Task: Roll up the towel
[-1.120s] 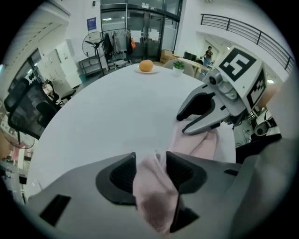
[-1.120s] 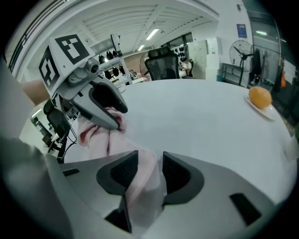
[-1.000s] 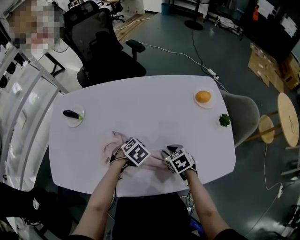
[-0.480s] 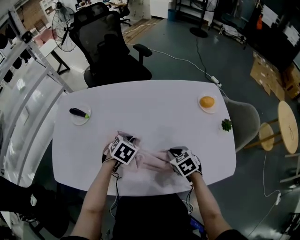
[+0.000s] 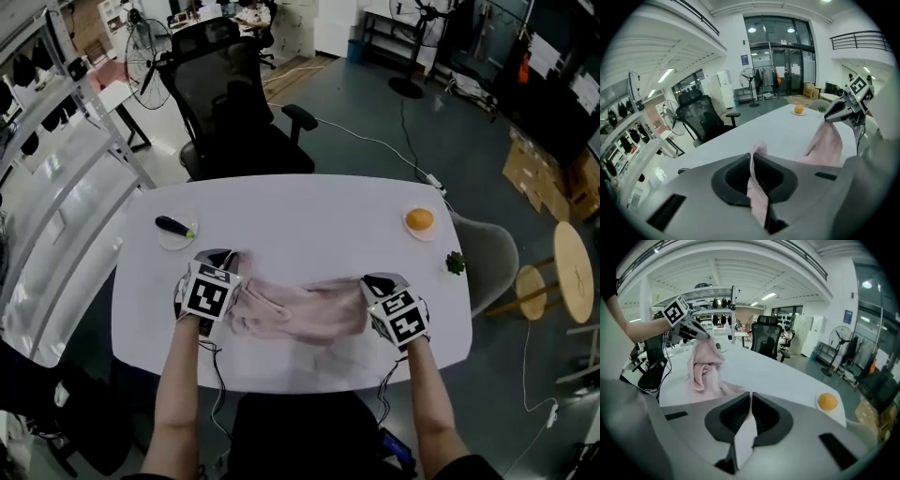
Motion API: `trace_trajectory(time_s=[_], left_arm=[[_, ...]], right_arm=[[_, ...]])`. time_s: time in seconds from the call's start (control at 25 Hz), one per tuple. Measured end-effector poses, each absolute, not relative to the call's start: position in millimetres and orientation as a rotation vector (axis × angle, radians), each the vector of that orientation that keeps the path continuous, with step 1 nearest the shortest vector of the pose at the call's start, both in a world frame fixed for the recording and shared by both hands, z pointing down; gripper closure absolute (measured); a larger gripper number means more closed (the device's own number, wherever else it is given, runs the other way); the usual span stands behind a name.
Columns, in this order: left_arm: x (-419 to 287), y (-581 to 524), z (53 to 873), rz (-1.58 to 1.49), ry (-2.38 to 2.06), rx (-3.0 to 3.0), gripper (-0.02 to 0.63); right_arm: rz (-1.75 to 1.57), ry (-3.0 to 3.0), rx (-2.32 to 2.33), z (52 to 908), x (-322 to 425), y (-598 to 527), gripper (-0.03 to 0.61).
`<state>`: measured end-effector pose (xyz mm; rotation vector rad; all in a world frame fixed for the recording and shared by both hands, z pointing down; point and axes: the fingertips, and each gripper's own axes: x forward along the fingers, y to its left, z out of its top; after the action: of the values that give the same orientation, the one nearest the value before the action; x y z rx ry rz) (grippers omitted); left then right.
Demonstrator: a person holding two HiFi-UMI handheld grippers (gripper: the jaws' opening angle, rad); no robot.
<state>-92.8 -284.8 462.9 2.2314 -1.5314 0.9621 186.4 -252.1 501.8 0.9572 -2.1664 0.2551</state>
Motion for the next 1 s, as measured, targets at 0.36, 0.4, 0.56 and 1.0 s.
trace_trajectory(time_s=[0.36,0.4,0.56,1.0], left_arm=[[-185.8,-267.6,426.9,0.855,-1.773,2.085,0.589],[-192.6,-264.5,426.0,0.85,-1.786,2.072,0.589],[-212.7,-249.5,430.3,0.845,-1.815,2.021,0.589],[-267.1,-210.7,437.4,0.866,-1.92,1.883,0.589]], right_arm=[[0.138,-2.076,1.18,449.1,250.9,-300.6,0.551],[0.123,-2.061,1.204,443.2,258.5,-306.1,0.551],[0.061,-1.992,1.274,424.7,287.5,-326.1,0.551],[-0.018,-1.864,1.384,399.5,340.3,-356.7,0.551]])
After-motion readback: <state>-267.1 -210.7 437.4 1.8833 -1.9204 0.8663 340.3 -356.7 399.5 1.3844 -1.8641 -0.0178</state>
